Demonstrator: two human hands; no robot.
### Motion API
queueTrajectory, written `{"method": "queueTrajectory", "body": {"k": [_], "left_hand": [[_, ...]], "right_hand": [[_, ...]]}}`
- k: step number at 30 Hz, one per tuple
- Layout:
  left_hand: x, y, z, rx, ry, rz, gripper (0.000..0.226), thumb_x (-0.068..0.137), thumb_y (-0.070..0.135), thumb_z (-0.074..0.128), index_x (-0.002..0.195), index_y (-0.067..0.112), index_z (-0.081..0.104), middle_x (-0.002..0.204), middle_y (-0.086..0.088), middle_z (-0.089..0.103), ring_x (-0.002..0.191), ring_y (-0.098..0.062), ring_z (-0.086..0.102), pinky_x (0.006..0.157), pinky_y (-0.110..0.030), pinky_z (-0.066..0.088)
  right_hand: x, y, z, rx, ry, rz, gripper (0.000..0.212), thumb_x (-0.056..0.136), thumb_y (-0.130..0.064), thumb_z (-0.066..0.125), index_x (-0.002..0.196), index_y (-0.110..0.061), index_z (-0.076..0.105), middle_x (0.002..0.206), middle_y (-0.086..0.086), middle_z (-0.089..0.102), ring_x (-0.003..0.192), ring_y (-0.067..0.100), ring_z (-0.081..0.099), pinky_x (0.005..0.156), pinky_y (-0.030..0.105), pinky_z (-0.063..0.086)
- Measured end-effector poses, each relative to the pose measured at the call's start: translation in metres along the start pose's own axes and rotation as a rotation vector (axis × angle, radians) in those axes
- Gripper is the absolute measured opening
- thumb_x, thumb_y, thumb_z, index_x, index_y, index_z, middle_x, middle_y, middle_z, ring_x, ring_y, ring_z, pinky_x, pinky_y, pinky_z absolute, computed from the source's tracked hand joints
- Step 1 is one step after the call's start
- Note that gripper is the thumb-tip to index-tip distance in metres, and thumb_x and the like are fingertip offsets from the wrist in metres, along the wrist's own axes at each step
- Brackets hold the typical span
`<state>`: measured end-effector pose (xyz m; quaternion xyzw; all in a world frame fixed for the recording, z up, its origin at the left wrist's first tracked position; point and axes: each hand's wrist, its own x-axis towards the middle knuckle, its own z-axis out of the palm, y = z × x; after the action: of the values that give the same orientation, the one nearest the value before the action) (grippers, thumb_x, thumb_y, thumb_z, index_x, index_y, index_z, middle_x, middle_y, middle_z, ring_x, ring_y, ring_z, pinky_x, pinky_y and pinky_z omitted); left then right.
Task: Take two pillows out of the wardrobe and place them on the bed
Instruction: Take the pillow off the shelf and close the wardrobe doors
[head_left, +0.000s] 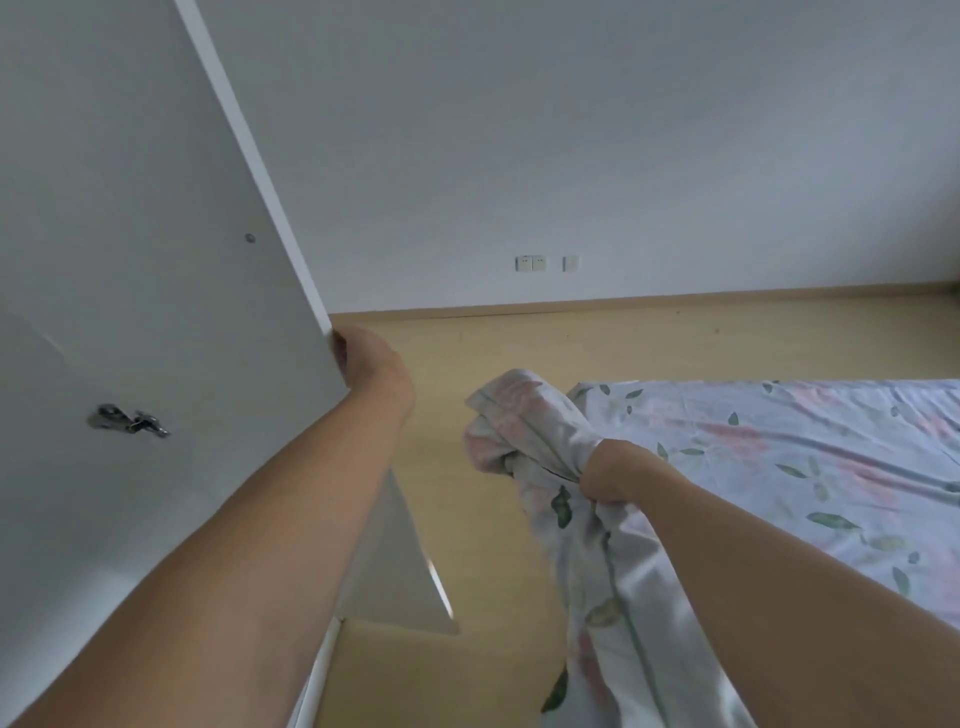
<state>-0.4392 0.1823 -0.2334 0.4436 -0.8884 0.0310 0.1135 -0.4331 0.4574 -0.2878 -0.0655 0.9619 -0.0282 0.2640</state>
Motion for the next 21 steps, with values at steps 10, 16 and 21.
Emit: {"method": "queueTrajectory", "body": {"k": [10,16,21], "left_hand": [[-0.046,-0.062,-0.072,0.830,-0.604,0.199,0.031,0.063,0.002,0.076,0.092,0.011,0.077,0.101,-0.006,0.073,0.069,-0.033,0.073,0.060,-0.044,0.057],[-0.040,-0.136,-0.072,0.870,-0.735,0.016,0.015,0.079,-0.002,0.066,0.086,-0.013,0.058,0.110,-0.013,0.069,0.099,-0.032,0.069,0.093,-0.035,0.053],[-0.039,-0.232,-0.072,0.853,-0.710,-0.154,0.054,0.087,0.017,0.066,0.136,0.008,0.048,0.138,-0.015,0.046,0.127,-0.042,0.046,0.105,-0.046,0.044]], "right_hand": [[-0.018,-0.086,0.000,-0.193,-0.118,-0.251,0.051,0.086,-0.038,0.061,0.124,-0.005,0.054,0.119,0.009,0.059,0.107,0.027,0.060,0.096,0.037,0.050],[-0.044,-0.155,0.009,-0.415,-0.150,-0.478,0.050,0.079,-0.041,0.065,0.118,-0.009,0.059,0.100,0.002,0.056,0.093,0.025,0.061,0.088,0.037,0.052],[-0.078,-0.216,0.017,-0.603,-0.184,-0.638,0.033,0.082,-0.034,0.064,0.106,-0.013,0.059,0.103,0.004,0.057,0.088,0.024,0.054,0.075,0.031,0.045]]}}
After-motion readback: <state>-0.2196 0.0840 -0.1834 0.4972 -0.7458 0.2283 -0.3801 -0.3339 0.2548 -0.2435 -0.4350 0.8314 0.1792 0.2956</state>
